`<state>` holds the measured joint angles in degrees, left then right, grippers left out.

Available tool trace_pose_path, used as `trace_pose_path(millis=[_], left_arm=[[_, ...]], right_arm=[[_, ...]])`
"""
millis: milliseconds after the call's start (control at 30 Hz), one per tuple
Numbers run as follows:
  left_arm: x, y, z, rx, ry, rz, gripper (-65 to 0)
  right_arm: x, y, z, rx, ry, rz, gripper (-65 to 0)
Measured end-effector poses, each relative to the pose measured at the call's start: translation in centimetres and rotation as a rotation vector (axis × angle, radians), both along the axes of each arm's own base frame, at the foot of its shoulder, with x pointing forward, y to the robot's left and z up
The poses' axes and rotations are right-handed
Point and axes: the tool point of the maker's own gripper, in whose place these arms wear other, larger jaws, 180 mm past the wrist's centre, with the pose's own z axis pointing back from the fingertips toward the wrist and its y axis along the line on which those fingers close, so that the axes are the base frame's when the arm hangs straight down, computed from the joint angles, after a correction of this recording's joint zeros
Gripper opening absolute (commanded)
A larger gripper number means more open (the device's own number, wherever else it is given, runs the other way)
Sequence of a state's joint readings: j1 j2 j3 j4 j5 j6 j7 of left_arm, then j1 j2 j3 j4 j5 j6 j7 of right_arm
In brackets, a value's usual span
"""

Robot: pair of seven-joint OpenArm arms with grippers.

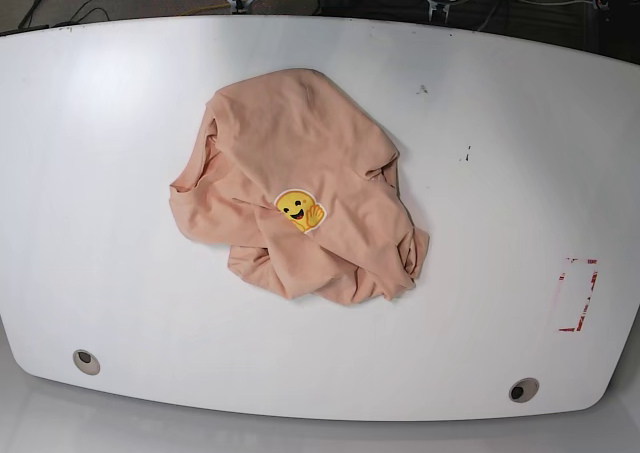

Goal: Layout the t-shirt on the table in an organized manner, then fold the t-shirt properly

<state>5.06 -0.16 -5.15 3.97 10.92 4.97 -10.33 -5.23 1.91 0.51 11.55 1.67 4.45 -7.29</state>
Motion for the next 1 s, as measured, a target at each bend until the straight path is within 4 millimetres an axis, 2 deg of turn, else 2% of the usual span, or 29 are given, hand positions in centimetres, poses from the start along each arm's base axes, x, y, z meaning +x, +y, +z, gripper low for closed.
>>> trace_pose_path(millis=[400,700,1000], left_arm=[[-1.4,0.1,0.0,0.007,0.021,-0.005,-45.9],[-2.8,0.8,0.3,0.018,0.011,-0.022,-47.1],[-3.9,2.6,1.5,0.058,-0.056,-0.042,-47.8]], right_arm=[[-2.8,0.6,0.3,0.012,0.039,0.009,-62.9],[-5.0,-0.3,0.6,-0.003,0.056,0.008,-62.8],[-8.0,-1.8,1.3,-0.024,0.055,0.017,-62.8]])
